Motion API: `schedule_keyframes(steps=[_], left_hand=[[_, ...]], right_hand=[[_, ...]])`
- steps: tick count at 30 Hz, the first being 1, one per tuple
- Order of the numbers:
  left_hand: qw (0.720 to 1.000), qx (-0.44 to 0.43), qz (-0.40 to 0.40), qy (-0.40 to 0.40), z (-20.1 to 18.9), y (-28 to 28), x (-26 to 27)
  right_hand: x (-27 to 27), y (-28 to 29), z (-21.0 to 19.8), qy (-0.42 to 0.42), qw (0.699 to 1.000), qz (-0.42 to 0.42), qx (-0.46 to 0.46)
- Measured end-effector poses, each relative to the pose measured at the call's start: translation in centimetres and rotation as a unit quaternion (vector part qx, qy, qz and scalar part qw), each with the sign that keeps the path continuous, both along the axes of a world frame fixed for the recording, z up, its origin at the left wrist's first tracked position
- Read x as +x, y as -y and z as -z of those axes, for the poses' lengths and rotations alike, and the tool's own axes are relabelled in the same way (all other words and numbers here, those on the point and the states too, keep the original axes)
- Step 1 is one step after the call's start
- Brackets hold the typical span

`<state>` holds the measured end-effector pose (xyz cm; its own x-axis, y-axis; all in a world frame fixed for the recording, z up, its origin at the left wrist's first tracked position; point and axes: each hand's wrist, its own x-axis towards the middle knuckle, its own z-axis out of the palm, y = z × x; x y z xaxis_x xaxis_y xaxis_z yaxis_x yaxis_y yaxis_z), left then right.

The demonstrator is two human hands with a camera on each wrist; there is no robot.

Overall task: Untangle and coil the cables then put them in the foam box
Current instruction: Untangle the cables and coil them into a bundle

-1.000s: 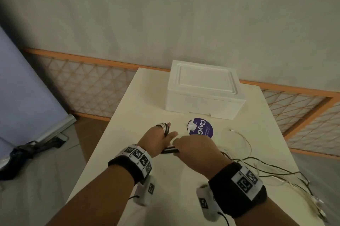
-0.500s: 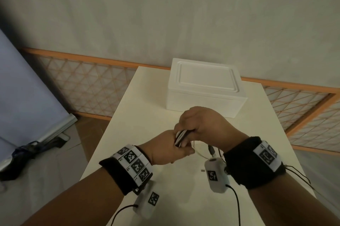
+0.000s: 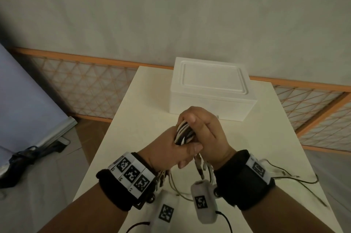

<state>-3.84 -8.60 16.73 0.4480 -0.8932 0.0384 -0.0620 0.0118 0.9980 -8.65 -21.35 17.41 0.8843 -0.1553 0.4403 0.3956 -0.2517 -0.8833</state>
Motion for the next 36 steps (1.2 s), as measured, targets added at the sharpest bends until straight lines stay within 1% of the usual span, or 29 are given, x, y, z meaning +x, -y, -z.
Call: schedule_keyframes(steps=[3,6,9,12,15,16,17,18,20,21,24,26,27,29,30,32,34,36], left_hand=[[0.999,-0.006,0.037,-0.02,0.3,0.3,-0.1],[0.996,-0.021,0.067,-0.056,0.6,0.5,-0.6],[0.994,-0.028,0.087,-0.059,0.7,0.7,-0.9],[0.994,-0.044,0.076,-0.066,0.9,0.7,-0.4],[0.995,-0.072,0.048,-0.057,1.0,0.5,0.5],[0.995,-0.08,0.032,-0.056,0.9,0.3,1.0],[0.995,-0.087,0.014,-0.057,0.7,0.0,1.5],[0.994,-0.092,-0.003,-0.059,0.6,-0.2,2.1],[0.992,-0.098,-0.034,-0.074,0.7,-1.0,3.5],[0.991,-0.096,-0.051,-0.083,0.9,-1.3,4.2],[0.985,-0.084,-0.11,-0.101,1.8,-2.1,5.5],[0.982,-0.073,-0.124,-0.124,2.2,-2.5,6.0],[0.98,-0.067,-0.128,-0.133,2.4,-2.8,6.2],[0.977,-0.06,-0.144,-0.147,2.6,-3.4,6.6],[0.975,-0.054,-0.153,-0.15,2.8,-3.7,6.7],[0.974,-0.026,-0.169,-0.146,3.3,-4.1,6.8],[0.973,-0.002,-0.182,-0.141,3.6,-4.5,6.8],[0.97,0.009,-0.194,-0.145,3.8,-4.6,6.7]], right_hand=[[0.5,0.3,-0.6,-0.043,0.998,0.019,0.036],[0.9,0.8,-1.0,-0.07,0.997,-0.01,0.025],[1.2,1.3,-1.1,-0.086,0.995,-0.038,0.034],[1.5,1.2,-0.6,-0.067,0.995,-0.041,0.065],[2.0,1.0,1.0,-0.034,0.997,-0.026,0.064],[2.0,1.0,1.9,-0.039,0.998,-0.02,0.054],[1.9,1.2,3.0,-0.061,0.998,-0.008,0.031],[1.6,1.6,4.3,-0.105,0.994,0.013,-0.003],[0.5,2.4,6.8,-0.214,0.971,0.053,-0.091],[-0.1,2.7,8.0,-0.252,0.957,0.066,-0.128],[-2.4,3.9,11.3,-0.297,0.917,0.132,-0.231],[-4.0,5.5,13.3,-0.321,0.887,0.175,-0.283],[-5.1,6.6,14.1,-0.333,0.867,0.191,-0.319],[-7.5,9.0,15.3,-0.369,0.808,0.226,-0.399],[-8.8,10.1,15.5,-0.398,0.777,0.252,-0.418],[-11.4,12.2,15.7,-0.45,0.728,0.29,-0.429],[-12.9,13.9,15.4,-0.499,0.697,0.287,-0.429],[-12.9,14.6,14.6,-0.551,0.683,0.24,-0.414]])
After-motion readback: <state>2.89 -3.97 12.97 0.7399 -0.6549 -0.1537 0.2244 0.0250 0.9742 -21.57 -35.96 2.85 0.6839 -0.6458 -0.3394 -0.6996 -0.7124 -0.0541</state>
